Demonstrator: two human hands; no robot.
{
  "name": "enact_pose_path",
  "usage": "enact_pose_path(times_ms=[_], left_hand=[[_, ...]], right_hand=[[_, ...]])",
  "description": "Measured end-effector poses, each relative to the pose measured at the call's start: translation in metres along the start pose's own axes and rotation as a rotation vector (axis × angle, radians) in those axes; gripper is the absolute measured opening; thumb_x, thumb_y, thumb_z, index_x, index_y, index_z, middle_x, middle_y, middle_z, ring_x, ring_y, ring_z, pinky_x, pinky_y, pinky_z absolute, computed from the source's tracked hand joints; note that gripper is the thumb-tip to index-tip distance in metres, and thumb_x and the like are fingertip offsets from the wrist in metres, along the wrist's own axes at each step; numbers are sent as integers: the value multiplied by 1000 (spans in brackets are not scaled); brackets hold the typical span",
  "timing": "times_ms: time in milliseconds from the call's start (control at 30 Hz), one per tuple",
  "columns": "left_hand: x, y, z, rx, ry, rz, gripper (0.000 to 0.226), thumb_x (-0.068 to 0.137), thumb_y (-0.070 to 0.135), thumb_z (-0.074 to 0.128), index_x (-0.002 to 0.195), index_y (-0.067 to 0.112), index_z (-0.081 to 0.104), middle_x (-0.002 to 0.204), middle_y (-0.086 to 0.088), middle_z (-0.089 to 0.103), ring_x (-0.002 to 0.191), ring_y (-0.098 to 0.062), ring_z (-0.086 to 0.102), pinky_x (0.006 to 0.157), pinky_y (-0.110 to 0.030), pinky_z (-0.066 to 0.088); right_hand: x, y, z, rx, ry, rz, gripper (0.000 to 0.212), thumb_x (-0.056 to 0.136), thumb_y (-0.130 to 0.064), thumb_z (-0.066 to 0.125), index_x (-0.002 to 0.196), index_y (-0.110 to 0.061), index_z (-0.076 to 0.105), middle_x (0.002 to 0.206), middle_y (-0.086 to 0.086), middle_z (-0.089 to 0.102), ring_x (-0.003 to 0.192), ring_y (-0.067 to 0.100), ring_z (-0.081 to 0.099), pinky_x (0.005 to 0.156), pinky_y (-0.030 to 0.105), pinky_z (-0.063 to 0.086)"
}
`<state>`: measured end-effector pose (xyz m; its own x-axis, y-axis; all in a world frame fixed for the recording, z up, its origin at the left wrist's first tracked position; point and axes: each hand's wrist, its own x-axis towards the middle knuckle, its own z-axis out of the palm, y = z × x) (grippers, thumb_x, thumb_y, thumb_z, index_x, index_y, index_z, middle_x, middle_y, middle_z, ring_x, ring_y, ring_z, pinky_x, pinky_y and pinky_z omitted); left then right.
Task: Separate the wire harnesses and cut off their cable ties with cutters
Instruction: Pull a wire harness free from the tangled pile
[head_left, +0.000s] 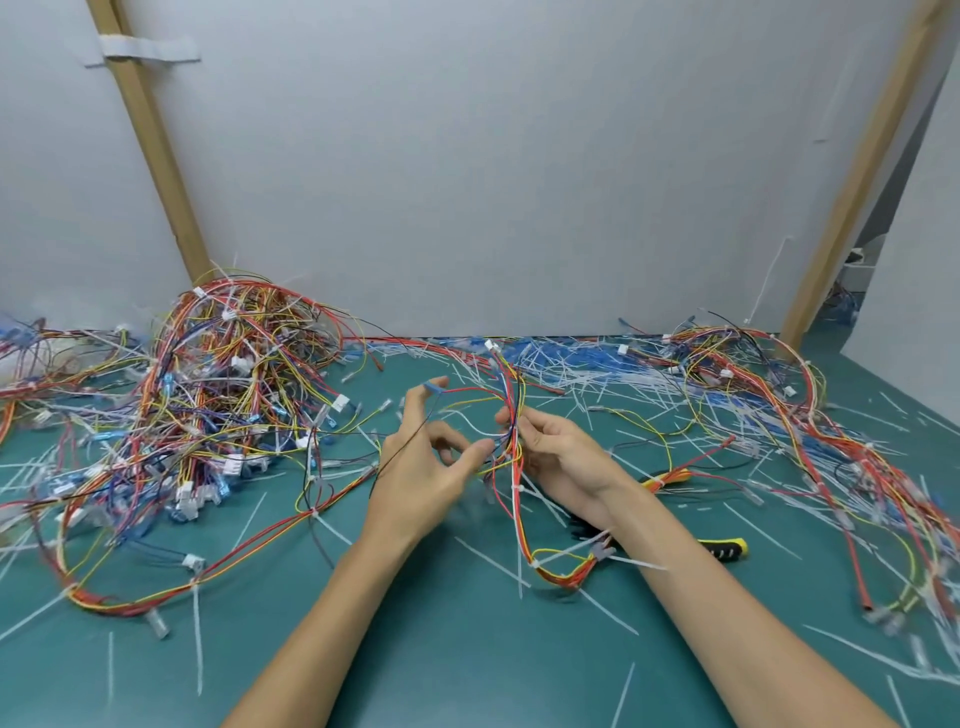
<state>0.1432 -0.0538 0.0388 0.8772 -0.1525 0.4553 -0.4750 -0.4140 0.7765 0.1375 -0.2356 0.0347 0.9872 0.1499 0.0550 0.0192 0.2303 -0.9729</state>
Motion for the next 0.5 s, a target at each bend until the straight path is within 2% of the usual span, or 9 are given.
enact_pose_path(times_ms=[67,167,200,300,367,433,500], left_hand=[[2,4,-5,-38,-6,3,52,82,30,80,123,31,48,91,20,72,83,-5,61,87,-28,43],[12,9,-24,-282,10,-59,28,95,22,67,122,22,60,105,5,74,96,-11,68,86,-30,52],[16,9,-33,-316,-33,-95,24,99,22,60,122,19,63,106,2,75,99,-13,69,85,-28,54],[24,14,-59,-223,-375,-192,31,105,25,44,125,11,64,110,0,74,108,-18,69,90,-22,55],[32,26,-74,-200,-517,-210,34,104,22,45,133,10,58,118,1,72,115,-14,67,98,-20,52],[42,47,-95,-161,-646,-162,44,101,25,51,144,18,47,130,9,66,122,-1,60,106,-21,45],[53,70,-118,-96,-811,-89,59,92,36,59,148,30,40,138,23,58,129,8,50,113,-23,37]], right_hand=[[0,0,1,16,33,12,15,102,-10,44,102,-12,59,81,5,48,70,17,42,68,31,35],[-1,-3,3,-50,126,-1,20,105,-7,40,96,-14,57,76,0,50,70,18,45,64,30,35],[-2,-4,6,-94,145,-11,23,106,-6,39,95,-14,57,79,0,53,71,18,49,63,29,36],[-9,-9,11,-234,196,-43,28,107,-3,36,92,-15,58,91,1,63,75,16,62,63,24,45],[-12,-19,13,-326,222,-70,29,107,-4,37,91,-14,59,90,4,67,79,19,68,66,22,48],[-10,-39,17,-344,225,-132,29,108,-6,36,90,-15,57,82,2,69,76,20,69,67,24,48],[-3,-64,21,-335,259,-208,29,108,-9,35,89,-17,55,74,-2,68,64,11,68,60,19,46]])
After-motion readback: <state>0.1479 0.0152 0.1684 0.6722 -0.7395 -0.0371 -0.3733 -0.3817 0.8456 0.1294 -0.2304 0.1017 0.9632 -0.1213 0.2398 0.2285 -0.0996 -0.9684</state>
